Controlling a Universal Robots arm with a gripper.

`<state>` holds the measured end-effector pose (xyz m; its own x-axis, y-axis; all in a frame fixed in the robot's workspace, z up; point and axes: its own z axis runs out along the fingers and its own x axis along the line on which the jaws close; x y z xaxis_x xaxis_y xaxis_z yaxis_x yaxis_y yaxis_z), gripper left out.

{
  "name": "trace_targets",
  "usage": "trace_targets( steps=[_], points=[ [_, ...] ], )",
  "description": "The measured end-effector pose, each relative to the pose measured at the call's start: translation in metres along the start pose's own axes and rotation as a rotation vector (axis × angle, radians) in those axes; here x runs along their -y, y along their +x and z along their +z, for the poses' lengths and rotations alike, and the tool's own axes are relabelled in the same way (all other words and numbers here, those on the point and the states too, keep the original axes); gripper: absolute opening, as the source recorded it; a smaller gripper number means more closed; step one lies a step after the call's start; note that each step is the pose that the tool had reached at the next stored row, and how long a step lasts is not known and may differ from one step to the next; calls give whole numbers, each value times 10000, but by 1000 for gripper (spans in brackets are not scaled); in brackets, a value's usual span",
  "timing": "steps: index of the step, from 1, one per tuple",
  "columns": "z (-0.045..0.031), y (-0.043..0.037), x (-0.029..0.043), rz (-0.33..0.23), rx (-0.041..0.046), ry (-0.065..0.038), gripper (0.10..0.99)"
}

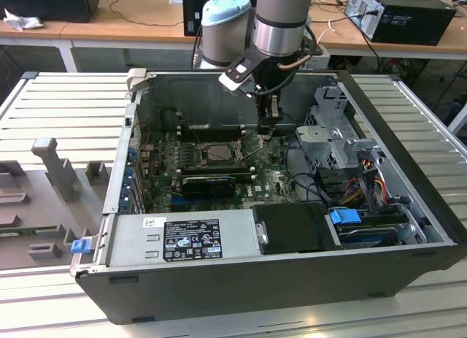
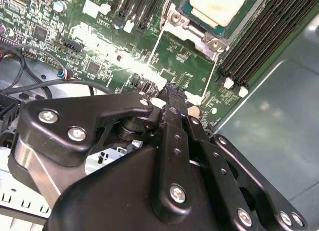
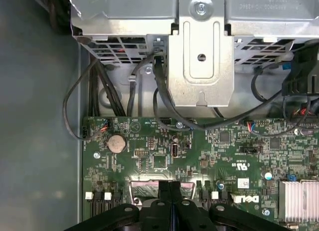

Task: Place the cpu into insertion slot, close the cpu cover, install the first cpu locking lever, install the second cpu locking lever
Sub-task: 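Close the cpu cover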

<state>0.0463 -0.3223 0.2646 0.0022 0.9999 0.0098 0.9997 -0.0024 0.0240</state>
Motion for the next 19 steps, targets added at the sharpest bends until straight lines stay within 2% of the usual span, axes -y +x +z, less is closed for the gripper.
trace_targets(
  steps=[6, 9, 11, 15, 19],
  points=[
    [25, 0, -71, -4, -1, 0, 106],
    [60, 1, -160, -28, 2, 1, 106],
    [125, 7, -207, -97, 2, 1, 106],
    [213, 9, -208, -250, -3, 11, 106],
    [229, 8, -175, -315, -4, 107, 106]
  ],
)
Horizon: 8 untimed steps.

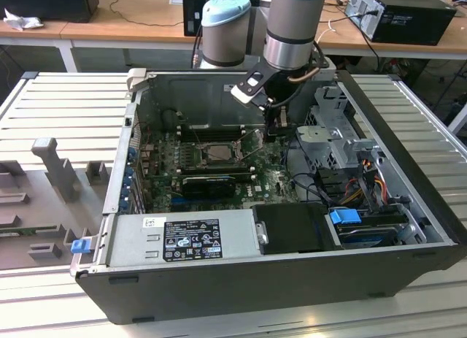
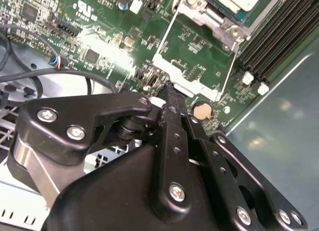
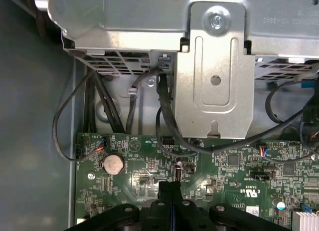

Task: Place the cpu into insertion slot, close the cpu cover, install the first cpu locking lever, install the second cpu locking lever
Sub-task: 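Close the cpu cover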

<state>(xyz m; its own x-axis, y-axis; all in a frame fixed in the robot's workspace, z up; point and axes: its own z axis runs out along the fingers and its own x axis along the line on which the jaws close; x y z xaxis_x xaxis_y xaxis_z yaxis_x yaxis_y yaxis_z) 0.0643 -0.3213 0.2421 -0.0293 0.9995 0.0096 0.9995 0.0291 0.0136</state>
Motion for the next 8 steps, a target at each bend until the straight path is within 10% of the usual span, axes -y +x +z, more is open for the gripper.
trace_targets(
  steps=[8],
  points=[
    [0, 2, 66, -6, -1, -1, 106]
  ],
)
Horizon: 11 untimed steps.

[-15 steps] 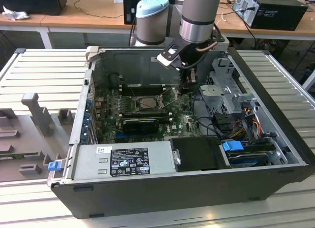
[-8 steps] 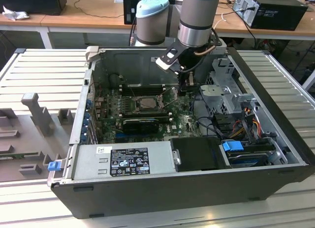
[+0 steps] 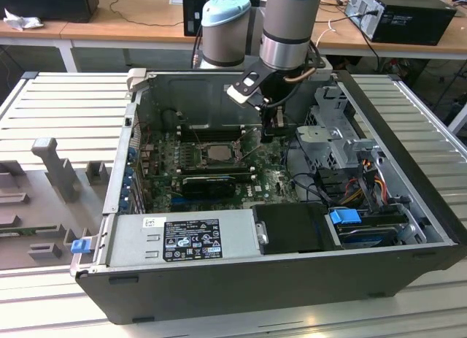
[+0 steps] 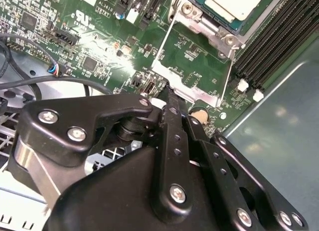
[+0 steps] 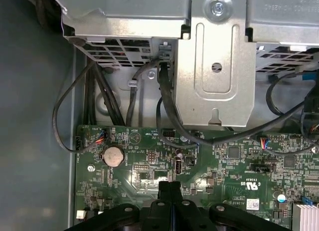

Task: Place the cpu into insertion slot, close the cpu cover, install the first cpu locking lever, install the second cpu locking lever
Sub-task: 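Close the cpu cover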

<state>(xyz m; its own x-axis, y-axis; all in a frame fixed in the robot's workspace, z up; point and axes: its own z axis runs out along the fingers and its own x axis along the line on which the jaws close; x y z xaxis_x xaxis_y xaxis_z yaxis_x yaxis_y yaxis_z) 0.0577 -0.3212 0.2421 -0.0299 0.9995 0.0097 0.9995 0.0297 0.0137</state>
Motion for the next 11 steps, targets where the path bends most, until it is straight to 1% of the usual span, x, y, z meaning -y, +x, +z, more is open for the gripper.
trace_targets(
  steps=[11],
  points=[
    [0, 1, 23, -1, 0, 0, 106]
  ],
)
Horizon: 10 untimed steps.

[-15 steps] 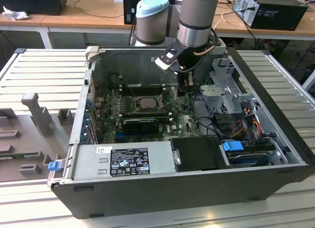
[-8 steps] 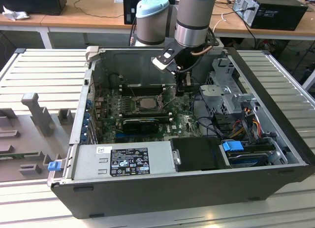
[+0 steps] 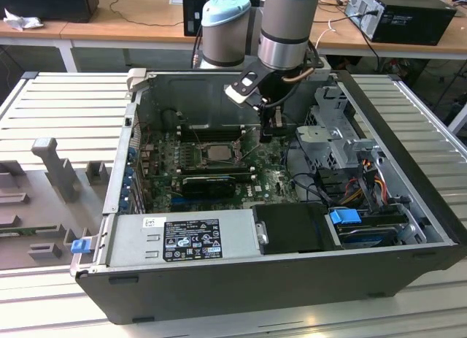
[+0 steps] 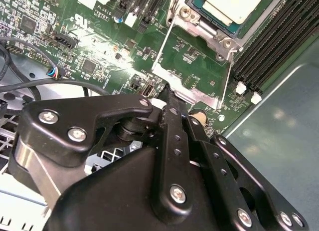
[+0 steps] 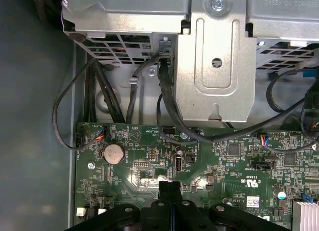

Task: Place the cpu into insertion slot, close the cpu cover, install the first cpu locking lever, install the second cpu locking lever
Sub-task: 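Close the cpu cover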

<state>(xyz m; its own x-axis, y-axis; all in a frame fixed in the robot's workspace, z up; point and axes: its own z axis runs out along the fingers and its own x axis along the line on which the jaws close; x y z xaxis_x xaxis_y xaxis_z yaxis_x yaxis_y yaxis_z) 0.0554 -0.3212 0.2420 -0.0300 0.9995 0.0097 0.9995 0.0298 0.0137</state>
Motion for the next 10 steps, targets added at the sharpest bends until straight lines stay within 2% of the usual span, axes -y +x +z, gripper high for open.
trace_targets(
  steps=[10],
  points=[
    [0, 0, 19, 0, 0, 0, 106]
  ],
)
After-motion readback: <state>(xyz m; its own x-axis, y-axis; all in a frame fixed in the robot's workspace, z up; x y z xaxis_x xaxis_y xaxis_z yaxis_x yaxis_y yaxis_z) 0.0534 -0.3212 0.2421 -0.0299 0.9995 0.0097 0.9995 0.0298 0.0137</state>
